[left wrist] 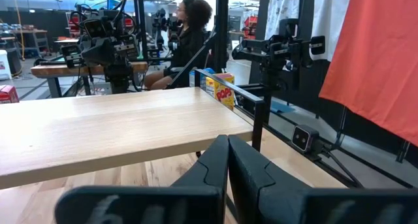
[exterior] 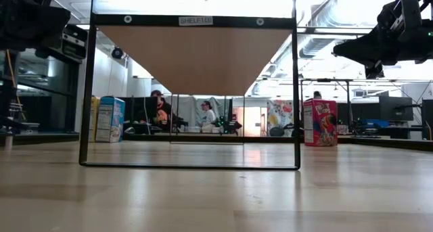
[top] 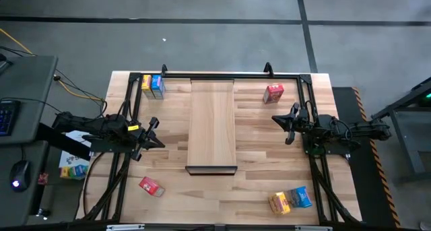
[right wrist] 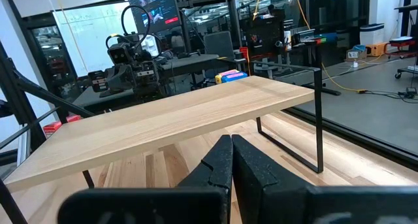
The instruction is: Stack cereal on shelf
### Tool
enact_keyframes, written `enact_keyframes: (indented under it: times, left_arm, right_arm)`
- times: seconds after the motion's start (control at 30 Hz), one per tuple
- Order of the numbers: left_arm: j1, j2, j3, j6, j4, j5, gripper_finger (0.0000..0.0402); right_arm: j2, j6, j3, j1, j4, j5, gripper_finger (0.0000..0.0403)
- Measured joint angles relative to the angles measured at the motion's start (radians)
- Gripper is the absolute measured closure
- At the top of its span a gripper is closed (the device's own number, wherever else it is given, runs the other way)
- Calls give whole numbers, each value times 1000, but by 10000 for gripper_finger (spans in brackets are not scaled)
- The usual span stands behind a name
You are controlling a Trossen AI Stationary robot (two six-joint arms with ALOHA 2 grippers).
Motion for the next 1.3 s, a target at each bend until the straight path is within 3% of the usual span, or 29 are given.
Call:
enact_keyframes:
  times: [1.0,1.13,1.3]
  left_arm:
    - [0,0,0,0,0,0,398]
    - [0,0,0,0,0,0,398]
    - [0,0,0,0,0,0,398]
  right_arm:
    - [0,1,0,0,3,0,403]
    - [0,135,0,0,21,4,403]
    - [1,203,0,-1,177,141,403]
